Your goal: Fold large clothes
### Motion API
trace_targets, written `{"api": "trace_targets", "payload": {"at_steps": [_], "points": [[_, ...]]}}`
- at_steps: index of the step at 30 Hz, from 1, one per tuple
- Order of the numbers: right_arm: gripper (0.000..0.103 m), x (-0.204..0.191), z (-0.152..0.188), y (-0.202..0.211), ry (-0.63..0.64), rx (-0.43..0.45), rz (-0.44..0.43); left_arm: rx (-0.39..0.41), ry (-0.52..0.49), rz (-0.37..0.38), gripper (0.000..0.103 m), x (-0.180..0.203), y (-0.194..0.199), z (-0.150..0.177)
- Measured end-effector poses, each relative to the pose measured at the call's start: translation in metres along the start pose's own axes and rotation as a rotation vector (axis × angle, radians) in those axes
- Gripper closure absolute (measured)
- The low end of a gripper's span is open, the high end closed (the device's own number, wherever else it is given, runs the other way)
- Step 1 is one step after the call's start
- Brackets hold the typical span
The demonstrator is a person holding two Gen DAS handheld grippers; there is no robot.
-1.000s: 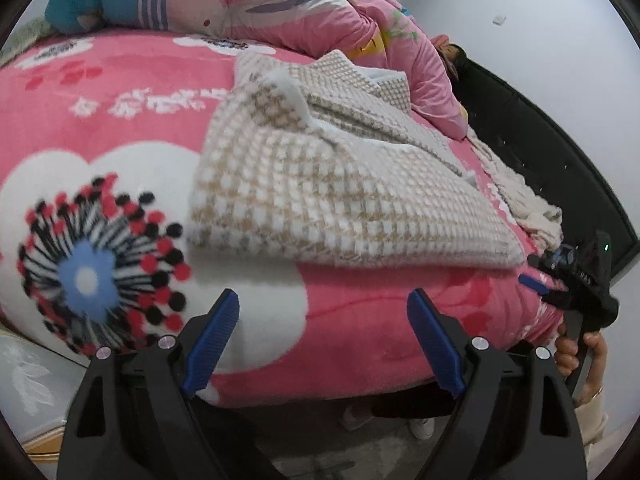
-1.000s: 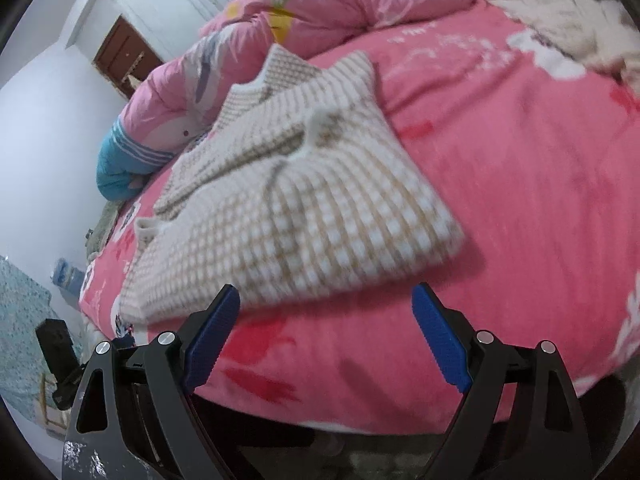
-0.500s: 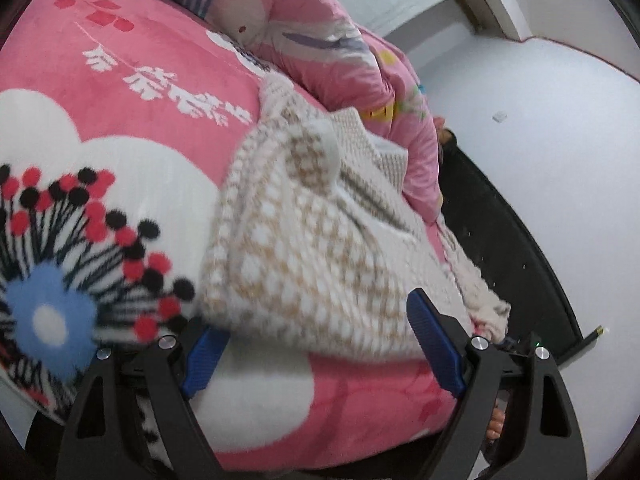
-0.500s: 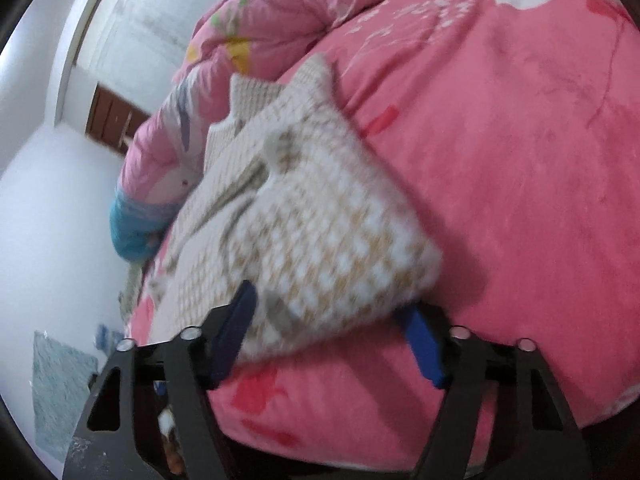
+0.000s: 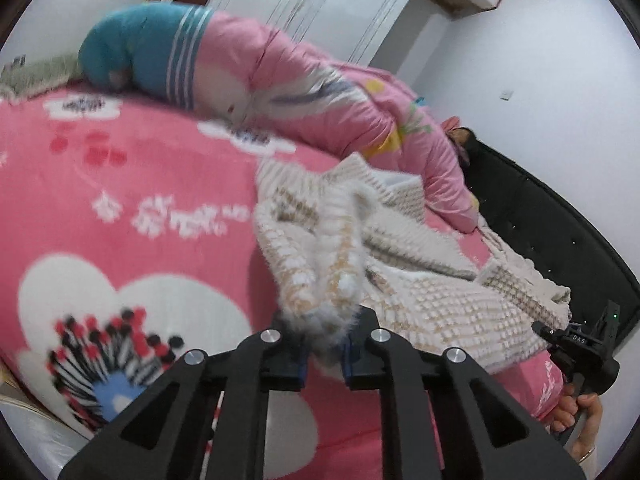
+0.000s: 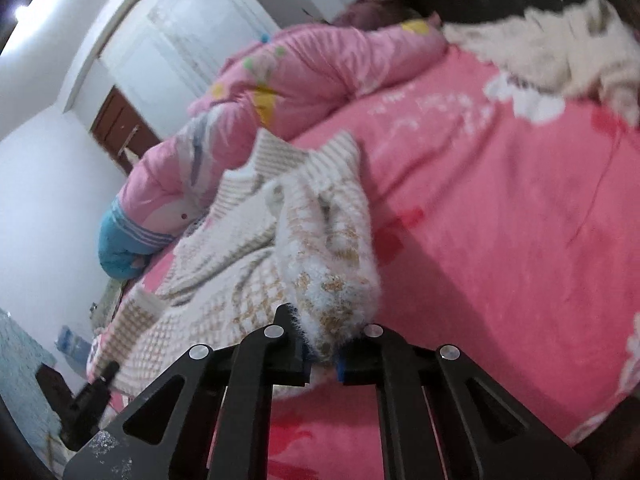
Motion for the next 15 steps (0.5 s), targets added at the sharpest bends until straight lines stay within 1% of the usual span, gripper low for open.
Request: {"api": "trace_targets", "payload": {"at_steps": [3, 5, 7, 8, 10, 11, 12, 13, 14, 15], "points": [[0.097, -0.009, 0.005, 0.021, 0.026, 0.003, -0.022, 0.008, 0.008, 0.023, 0.092, -0.003, 0.024, -0.009], [0.097, -0.009, 0.012, 0.036, 0.039, -0.007, -0.037, -0.004, 0.006, 0.032, 0.092, -0.007, 0.041, -0.006], [0.097, -0.002, 0.022, 0.041, 0.03, -0.029, -0.043, -0.027, 0.009, 0.036, 0.092, -0.012, 0.052, 0.005], [0.096, 0.005, 0.029, 0.037, 0.019, -0.054, -0.037, -0.044, 0.014, 0.039, 0.091, -0.014, 0.053, 0.011], [0.093, 0.021, 0.042, 0.022, -0.002, -0.117, -0.012, -0.129, 0.037, 0.036, 0.086, -0.021, 0.042, 0.037], [0.089, 0.037, 0.053, 0.009, -0.036, -0.176, 0.017, -0.179, 0.053, 0.033, 0.085, -0.025, 0.035, 0.052], [0.086, 0.047, 0.06, 0.002, -0.056, -0.215, 0.036, -0.217, 0.066, 0.026, 0.082, -0.028, 0.029, 0.062], [0.078, 0.059, 0.066, -0.004, -0.078, -0.247, 0.061, -0.272, 0.087, -0.003, 0.076, -0.035, 0.024, 0.077], [0.067, 0.066, 0.068, -0.005, -0.089, -0.255, 0.071, -0.291, 0.106, -0.016, 0.069, -0.04, 0.024, 0.085], [0.065, 0.071, 0.067, -0.003, -0.092, -0.256, 0.079, -0.293, 0.123, -0.023, 0.056, -0.045, 0.028, 0.088]]}}
Point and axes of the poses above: each gripper's, at about its wrist camera, not at the fingertips, and y roughly against the way its jaws point, x to its right, z to its underside, the point moved 10 cm from there along -y, roughly the way its jaws point, and after that the axes turned 10 degrees about -y, right-handed, at the moved point
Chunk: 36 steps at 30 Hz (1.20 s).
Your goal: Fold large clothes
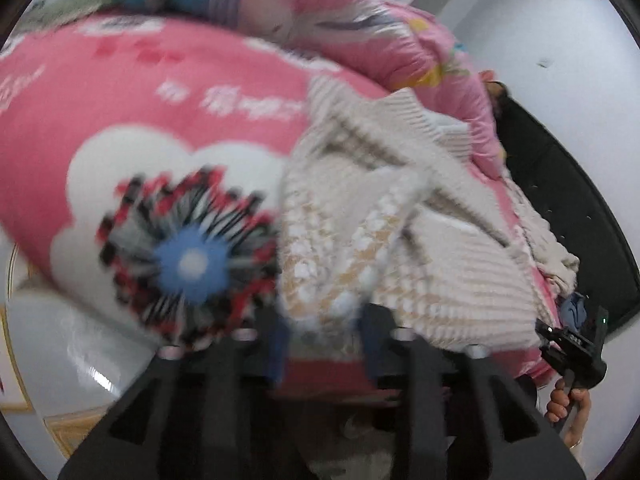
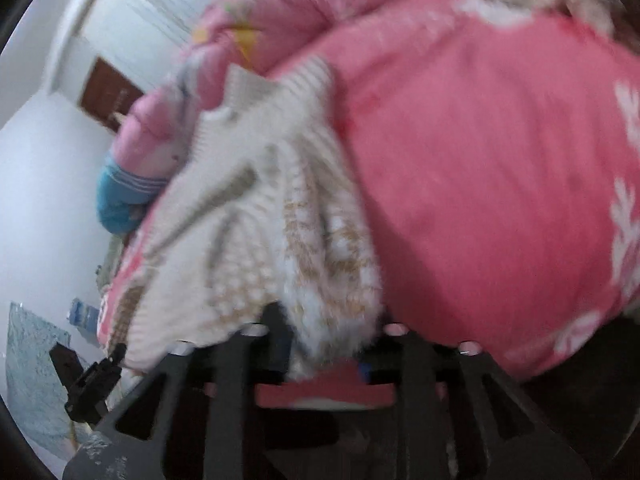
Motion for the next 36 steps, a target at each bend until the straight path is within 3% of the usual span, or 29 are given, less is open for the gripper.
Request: {"api": "trace_targets", "payload": {"at_steps": [1, 2, 4, 10, 14, 17, 21, 24, 28, 32, 36], "points": [[0.06, 0.002, -0.002, 0.004, 0.006, 0.004, -0.001, 0.017, 0.019, 0.001, 0.047, -0.005, 0.007, 0.001], [0.047, 0.005, -0.005, 0.012, 0.014, 0.019, 0.015, 0.041, 0.028, -0.001, 0.044, -0.008, 0.014, -0.002], [0.036, 0.012, -0.012, 0.024, 0.033, 0.051, 0.051, 0.08, 0.032, -0.019, 0.038, -0.015, 0.028, -0.008], [0.032, 0.008, -0.032, 0.055, 0.099, 0.154, 0.131, 0.143, -0.043, -0.047, 0.037, -0.005, 0.044, -0.035], [0.027, -0.011, -0.037, 0.06, 0.145, 0.192, 0.1, 0.147, -0.115, -0.01, 0.032, 0.024, 0.034, -0.049], [0.027, -0.034, -0.034, 0.049, 0.195, 0.171, 0.072, 0.127, -0.191, 0.01, 0.03, 0.048, 0.017, -0.053], [0.027, -0.062, -0.022, 0.033, 0.256, 0.111, 0.012, 0.072, -0.26, -0.043, 0.03, 0.062, -0.007, -0.055], [0.027, -0.086, -0.008, 0.015, 0.323, 0.059, -0.016, 0.09, -0.316, -0.031, 0.03, 0.079, -0.013, -0.06], [0.027, -0.117, 0.009, -0.015, 0.436, 0.0, -0.019, 0.095, -0.367, -0.119, 0.03, 0.079, -0.023, -0.068], [0.027, -0.133, 0.019, -0.037, 0.496, -0.041, -0.006, 0.11, -0.313, -0.031, 0.03, 0.079, -0.027, -0.073], [0.031, -0.137, 0.024, -0.059, 0.527, -0.073, 0.041, 0.112, -0.301, 0.103, 0.03, 0.098, -0.028, -0.07]]}}
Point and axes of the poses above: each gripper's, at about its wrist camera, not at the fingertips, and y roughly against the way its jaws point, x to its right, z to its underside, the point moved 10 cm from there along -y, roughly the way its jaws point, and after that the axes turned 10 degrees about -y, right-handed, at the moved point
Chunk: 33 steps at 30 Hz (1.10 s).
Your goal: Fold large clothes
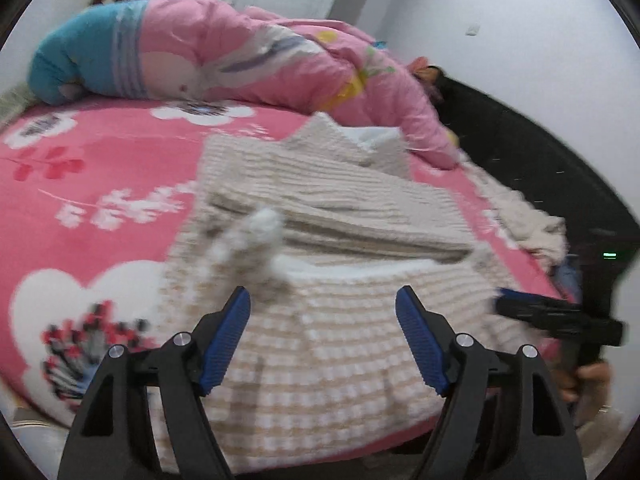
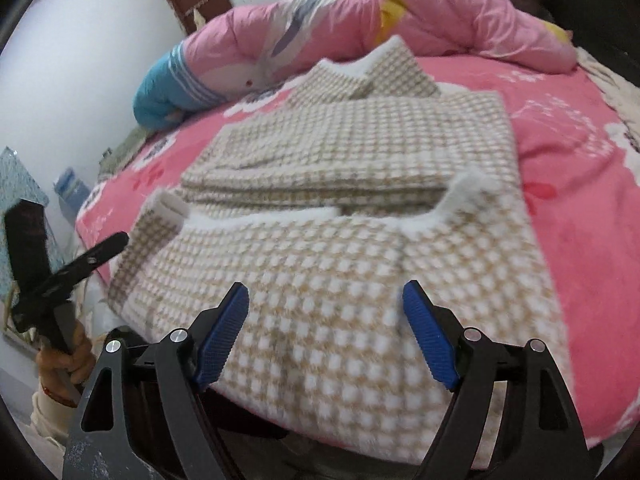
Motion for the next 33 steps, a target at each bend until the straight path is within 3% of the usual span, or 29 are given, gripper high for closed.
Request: {"api": "trace_targets", "payload": {"at_steps": [2, 5, 7, 9, 11, 12, 13, 15, 22, 25, 29, 32, 33], "points": [[0.04, 0.004, 0.001, -0.008, 0.007, -0.015, 0.039, -0.008, 0.0, 0.086, 0.03, 0.018, -0.006, 0.003], [0.044, 0.008, 0.005, -0.014, -0.005, -0.034, 0.04, -0.056, -0.041, 0.099, 0.034, 0.033, -0.023, 0.013], [0.052, 0.009, 0.005, -0.014, -0.011, -0.036, 0.035, -0.114, -0.079, 0.048, 0.049, 0.036, -0.039, 0.022], [0.072, 0.007, 0.006, -0.014, -0.014, -0.042, 0.022, -0.17, -0.1, -0.014, 0.062, 0.032, -0.056, 0.033], [0.092, 0.004, 0.007, -0.013, -0.005, -0.043, 0.027, -0.167, -0.1, -0.027, 0.068, 0.031, -0.062, 0.034], [0.095, 0.003, 0.008, -0.012, 0.011, -0.037, 0.041, -0.158, -0.102, -0.028, 0.077, 0.03, -0.062, 0.034], [0.098, 0.001, 0.007, -0.011, 0.022, -0.028, 0.048, -0.155, -0.103, -0.031, 0.093, 0.029, -0.062, 0.034], [0.1, -0.004, 0.003, -0.006, 0.041, 0.003, 0.069, -0.153, -0.091, -0.03, 0.103, 0.025, -0.063, 0.033], [0.101, -0.02, -0.023, 0.02, 0.074, 0.124, 0.075, 0.006, -0.163, -0.098, 0.103, 0.02, -0.035, -0.016], [0.101, -0.009, -0.016, -0.003, 0.064, 0.089, 0.103, -0.014, -0.144, -0.104, 0.103, 0.009, -0.049, -0.013], [0.1, 0.011, 0.002, -0.032, 0.002, 0.019, 0.099, -0.116, -0.078, -0.076, 0.102, -0.01, -0.078, 0.016], [0.1, 0.01, -0.001, -0.026, 0.007, 0.028, 0.108, -0.057, -0.025, -0.047, 0.101, -0.018, -0.058, 0.009], [0.1, 0.011, 0.0, -0.026, 0.007, 0.025, 0.107, -0.024, -0.029, -0.055, 0.096, -0.021, -0.046, 0.003]]}}
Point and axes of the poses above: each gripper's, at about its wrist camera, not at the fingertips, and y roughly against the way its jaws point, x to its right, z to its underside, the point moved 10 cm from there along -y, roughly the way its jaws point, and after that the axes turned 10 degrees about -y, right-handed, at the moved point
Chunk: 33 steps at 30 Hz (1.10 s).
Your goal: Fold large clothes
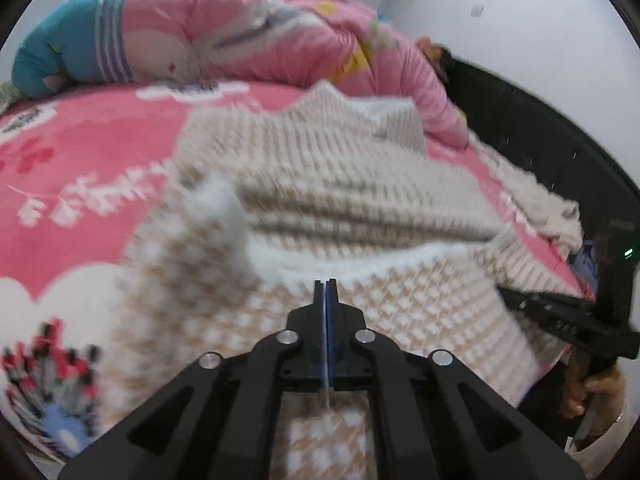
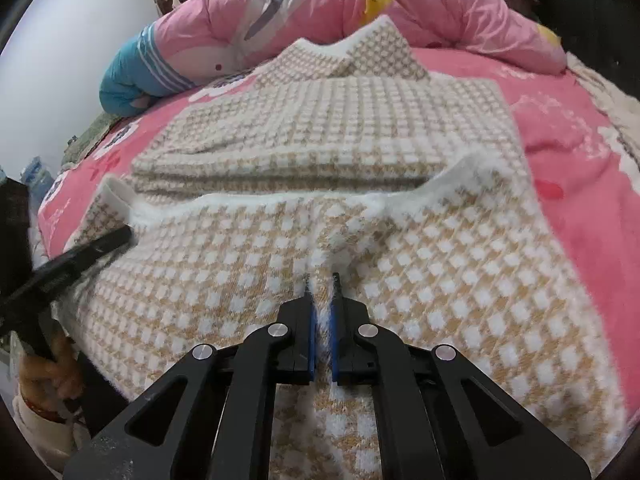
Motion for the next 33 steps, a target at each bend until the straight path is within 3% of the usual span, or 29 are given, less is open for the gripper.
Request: {"api": "trace_targets", "payload": {"at_steps": [1, 4, 6, 11, 13, 14, 17, 20, 22, 24, 25, 27, 28, 29, 33], "points": [[0.099, 0.001, 0.0, -0.001, -0.004, -0.002, -0.002, 0.02, -0.004, -0.006, 0.091, -0.003, 0.006, -0.004], [0.099, 0.001, 0.0, -0.001, -0.013, -0.003, -0.007, 0.081, -0.027, -0.087, 0.05, -0.019, 0.031, -0.017], [0.099, 0.004, -0.003, -0.003, -0.019, -0.003, -0.012, 0.075, -0.055, -0.143, 0.046, -0.028, 0.033, -0.019], [0.099, 0.003, -0.002, -0.002, -0.021, 0.002, -0.019, -0.034, -0.124, -0.227, 0.05, -0.042, 0.001, -0.014], [0.1, 0.003, -0.003, 0.0, -0.009, 0.01, -0.012, -0.052, -0.145, -0.243, 0.093, -0.046, -0.008, -0.014], [0.1, 0.002, -0.003, 0.003, -0.005, 0.018, -0.005, -0.048, -0.142, -0.241, 0.093, -0.048, -0.008, -0.017], [0.1, 0.0, -0.013, 0.023, 0.012, 0.088, 0.021, 0.094, -0.116, -0.209, 0.093, -0.045, 0.025, -0.048], [0.1, -0.002, -0.021, 0.035, 0.006, 0.133, 0.012, 0.169, -0.097, -0.198, 0.093, -0.049, 0.043, -0.069], [0.1, -0.002, -0.02, 0.028, 0.004, 0.121, 0.014, 0.121, -0.084, -0.211, 0.093, -0.059, 0.028, -0.064], [0.098, 0.002, -0.01, 0.005, -0.002, 0.058, 0.008, -0.009, -0.052, -0.231, 0.093, -0.076, -0.007, -0.036], [0.092, 0.004, -0.007, -0.003, -0.007, 0.037, 0.006, -0.067, -0.025, -0.23, 0.093, -0.083, -0.022, -0.02], [0.091, 0.009, -0.005, -0.003, -0.029, 0.022, -0.021, -0.079, 0.02, -0.21, 0.092, -0.09, -0.029, -0.004], [0.086, 0.009, -0.007, 0.0, -0.032, 0.017, -0.03, -0.068, 0.028, -0.211, 0.091, -0.09, -0.028, -0.002], [0.074, 0.01, -0.008, 0.004, -0.036, 0.013, -0.039, -0.063, 0.028, -0.215, 0.091, -0.09, -0.026, -0.002], [0.06, 0.033, -0.027, 0.046, -0.086, 0.099, -0.075, -0.059, 0.02, -0.222, 0.091, -0.091, -0.025, -0.001]]}}
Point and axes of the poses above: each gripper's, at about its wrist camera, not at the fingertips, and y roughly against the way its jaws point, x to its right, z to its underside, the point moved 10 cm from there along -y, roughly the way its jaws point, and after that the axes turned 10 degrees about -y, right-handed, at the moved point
